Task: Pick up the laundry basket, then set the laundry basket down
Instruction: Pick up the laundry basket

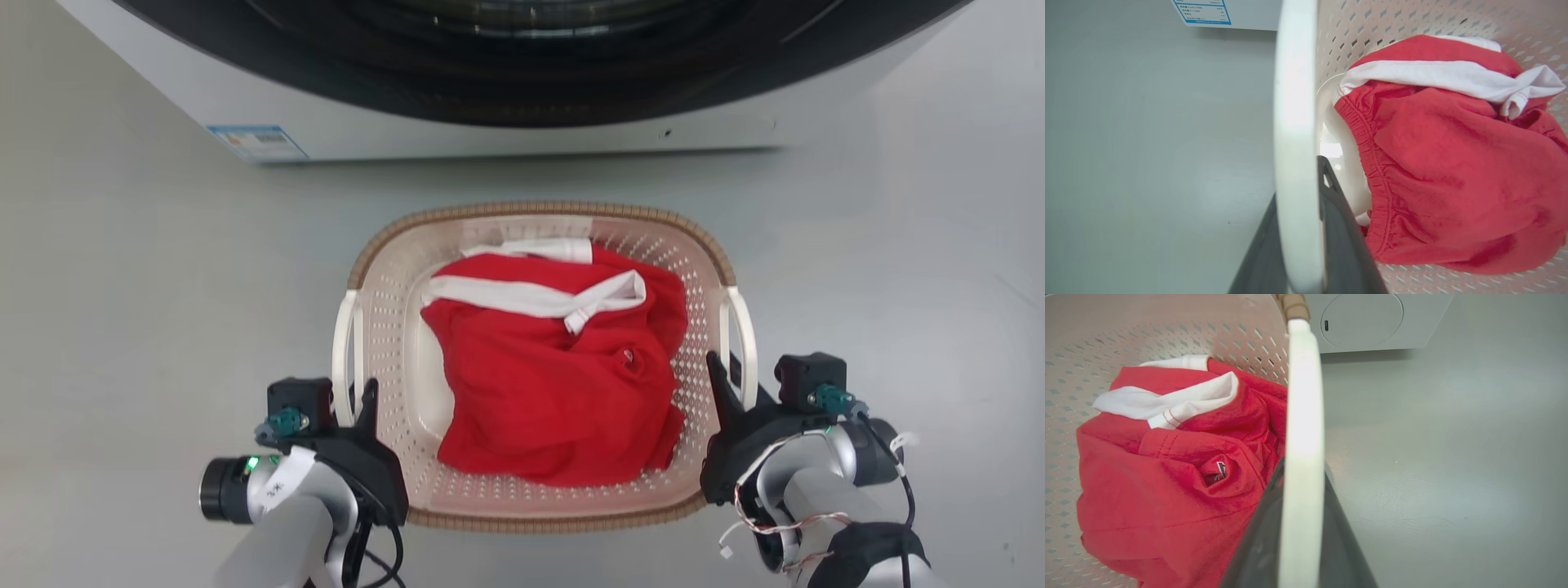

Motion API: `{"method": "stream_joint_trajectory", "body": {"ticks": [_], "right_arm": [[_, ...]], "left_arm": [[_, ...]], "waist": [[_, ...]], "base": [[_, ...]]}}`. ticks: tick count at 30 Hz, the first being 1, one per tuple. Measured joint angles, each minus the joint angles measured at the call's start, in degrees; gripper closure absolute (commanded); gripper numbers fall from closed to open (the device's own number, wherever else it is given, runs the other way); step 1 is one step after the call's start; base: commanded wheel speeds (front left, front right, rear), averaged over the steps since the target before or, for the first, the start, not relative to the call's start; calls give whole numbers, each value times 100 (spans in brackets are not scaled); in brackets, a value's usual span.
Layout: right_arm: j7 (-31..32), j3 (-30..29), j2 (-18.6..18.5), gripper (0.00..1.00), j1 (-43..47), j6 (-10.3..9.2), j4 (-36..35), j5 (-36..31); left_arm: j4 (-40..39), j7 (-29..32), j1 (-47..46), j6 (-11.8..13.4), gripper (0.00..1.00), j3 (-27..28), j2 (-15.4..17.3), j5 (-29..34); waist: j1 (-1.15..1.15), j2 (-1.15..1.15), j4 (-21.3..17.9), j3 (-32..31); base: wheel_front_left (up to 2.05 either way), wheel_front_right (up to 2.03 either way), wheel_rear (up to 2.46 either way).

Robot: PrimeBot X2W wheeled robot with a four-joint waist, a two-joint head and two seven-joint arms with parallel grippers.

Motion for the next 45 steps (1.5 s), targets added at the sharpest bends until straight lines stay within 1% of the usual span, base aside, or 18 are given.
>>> {"method": "stream_joint_trajectory", "body": {"ticks": [7, 12, 16, 21, 25, 35, 37, 45], "right_arm": [[209, 294, 12, 100, 270, -7, 60, 369], [458, 523, 24, 100, 600, -20, 100, 693], [670, 698, 32, 100, 848, -65, 123, 910], [1002, 942, 36, 100, 1211, -77, 129, 1223], [1225, 1128, 34, 100, 1480, -123, 103, 1461], [1605, 1499, 35, 100, 2082, -247, 45, 1920], [1675, 1593, 34, 100, 2252, -276, 42, 2014], [1774, 1772, 32, 100, 2352, -371, 0, 2236]], "left_arm": [[234, 14, 309, -56, 100, -125, -12, -149], [364, 185, 665, -142, 100, -244, -21, -241], [425, 299, 917, -156, 100, -346, -21, -304], [509, 483, 1230, -207, 100, -458, -16, -398], [555, 628, 1517, -250, 100, -544, -12, -545], [590, 929, 2169, -253, 100, -734, 13, -723], [580, 1027, 2356, -253, 100, -794, 15, -867], [536, 1125, 2464, -248, 100, -896, 54, -926]], "waist": [[0, 0, 15, -503], [0, 0, 13, -928], [0, 0, 1, -1265], [0, 0, -22, -1690], [0, 0, -42, -2031], [0, -1, -106, -2879], [0, -1, -122, -3118], [1, 0, -159, -3545]], "base": [[0, 0, 0], [0, 0, 0], [0, 0, 0], [0, 0, 0], [0, 0, 0], [0, 0, 0], [0, 0, 0], [0, 0, 0]]}}
